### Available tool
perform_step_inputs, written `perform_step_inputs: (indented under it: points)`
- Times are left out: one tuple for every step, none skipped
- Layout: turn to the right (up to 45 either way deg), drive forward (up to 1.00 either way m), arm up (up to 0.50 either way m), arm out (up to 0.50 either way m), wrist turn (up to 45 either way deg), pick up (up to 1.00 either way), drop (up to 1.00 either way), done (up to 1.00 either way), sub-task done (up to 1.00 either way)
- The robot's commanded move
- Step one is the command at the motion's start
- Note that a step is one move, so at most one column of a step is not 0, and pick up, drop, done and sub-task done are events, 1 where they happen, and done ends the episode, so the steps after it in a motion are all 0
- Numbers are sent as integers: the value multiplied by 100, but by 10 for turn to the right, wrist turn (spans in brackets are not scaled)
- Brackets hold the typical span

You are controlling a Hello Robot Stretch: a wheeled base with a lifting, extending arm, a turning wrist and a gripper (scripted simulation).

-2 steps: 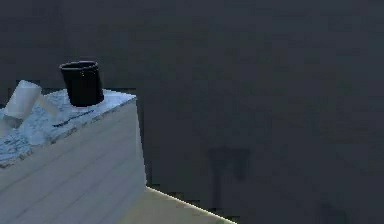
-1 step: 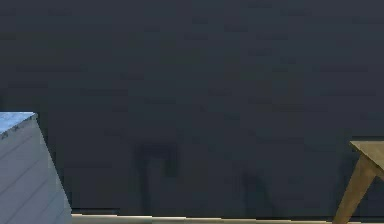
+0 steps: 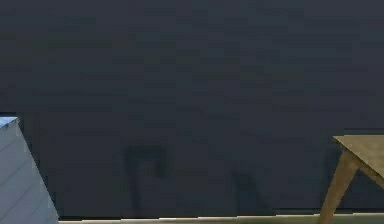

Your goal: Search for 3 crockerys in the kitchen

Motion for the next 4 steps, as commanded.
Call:
perform_step_inputs:
  points:
    - [0, 50, 0, 0, 0, 0, 0, 0, 0]
    - [390, 0, 0, 0, 0, 0, 0, 0, 0]
    - [0, 25, 0, 0, 0, 0, 0, 0, 0]
    - [420, 0, 0, 0, 0, 0, 0, 0, 0]
